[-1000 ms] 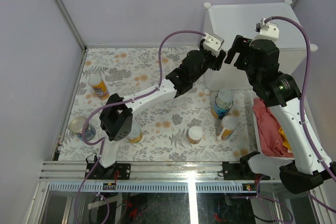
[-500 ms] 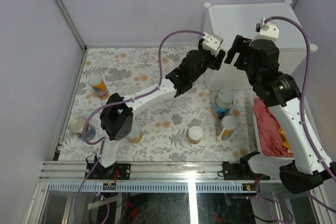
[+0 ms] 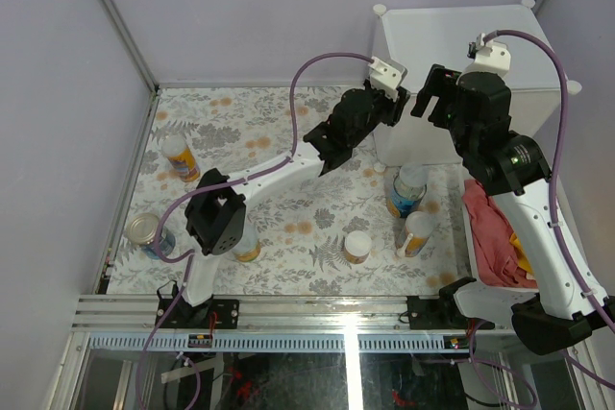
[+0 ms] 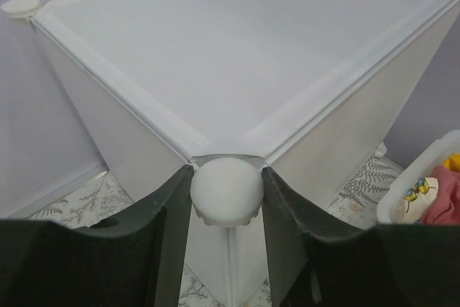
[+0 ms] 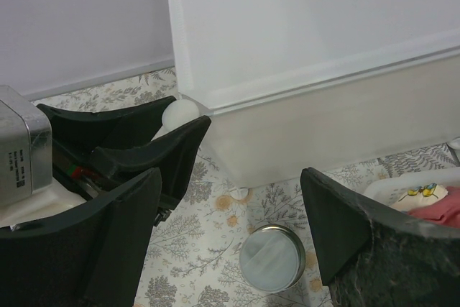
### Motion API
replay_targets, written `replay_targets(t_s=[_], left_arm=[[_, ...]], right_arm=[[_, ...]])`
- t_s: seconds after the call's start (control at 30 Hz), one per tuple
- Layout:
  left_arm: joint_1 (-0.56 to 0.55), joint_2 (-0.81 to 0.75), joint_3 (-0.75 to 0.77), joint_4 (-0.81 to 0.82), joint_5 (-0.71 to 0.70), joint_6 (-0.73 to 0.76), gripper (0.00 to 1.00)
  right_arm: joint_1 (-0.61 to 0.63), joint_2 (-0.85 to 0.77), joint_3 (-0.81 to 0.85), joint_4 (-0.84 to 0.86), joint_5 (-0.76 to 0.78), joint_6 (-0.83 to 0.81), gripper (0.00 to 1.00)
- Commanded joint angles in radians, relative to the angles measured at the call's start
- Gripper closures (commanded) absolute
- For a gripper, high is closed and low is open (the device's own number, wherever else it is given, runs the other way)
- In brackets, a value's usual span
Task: Place and organize the canned foods onto the counter
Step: Move the counter to the center of the board.
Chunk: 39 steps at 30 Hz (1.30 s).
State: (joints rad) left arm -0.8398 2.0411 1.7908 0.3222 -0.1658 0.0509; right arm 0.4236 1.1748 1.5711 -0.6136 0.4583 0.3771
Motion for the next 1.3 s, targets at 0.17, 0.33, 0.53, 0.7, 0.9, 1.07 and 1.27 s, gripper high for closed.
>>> replay_targets(t_s=[0.17, 0.33, 0.53, 0.7, 0.9, 1.07, 1.27], left_arm=[[0.011, 0.001, 0.035, 0.057, 0.009, -0.017, 0.9], [0.016, -0.03, -0.006, 0.085, -0.047, -0.02, 1.0], [0.03, -0.08, -0.072, 0.12, -0.13, -0.032, 1.0], [0.044, -0.125, -0.131, 0.156, -0.186, -0.034, 1.0], [0.055, -0.177, -0.19, 0.175, -0.213, -0.022, 1.0], [0.076, -0.238, -0.264, 0.189, -0.232, -0.011, 1.0], [0.101, -0.328, -0.361, 0.202, -0.251, -0.003, 1.0]], right_arm=[[-0.004, -0.023, 0.01, 0.057, 0.008, -0.014, 0.15], [-0.003, -0.023, 0.012, 0.057, 0.007, -0.012, 0.16], [-0.004, -0.026, 0.009, 0.057, 0.007, -0.01, 0.16], [-0.004, -0.03, 0.005, 0.059, 0.003, -0.008, 0.16], [-0.003, -0.035, 0.001, 0.059, 0.0, -0.005, 0.16], [-0.005, -0.038, 0.001, 0.058, 0.003, -0.004, 0.16], [-0.004, -0.037, 0.003, 0.058, 0.012, -0.009, 0.16]])
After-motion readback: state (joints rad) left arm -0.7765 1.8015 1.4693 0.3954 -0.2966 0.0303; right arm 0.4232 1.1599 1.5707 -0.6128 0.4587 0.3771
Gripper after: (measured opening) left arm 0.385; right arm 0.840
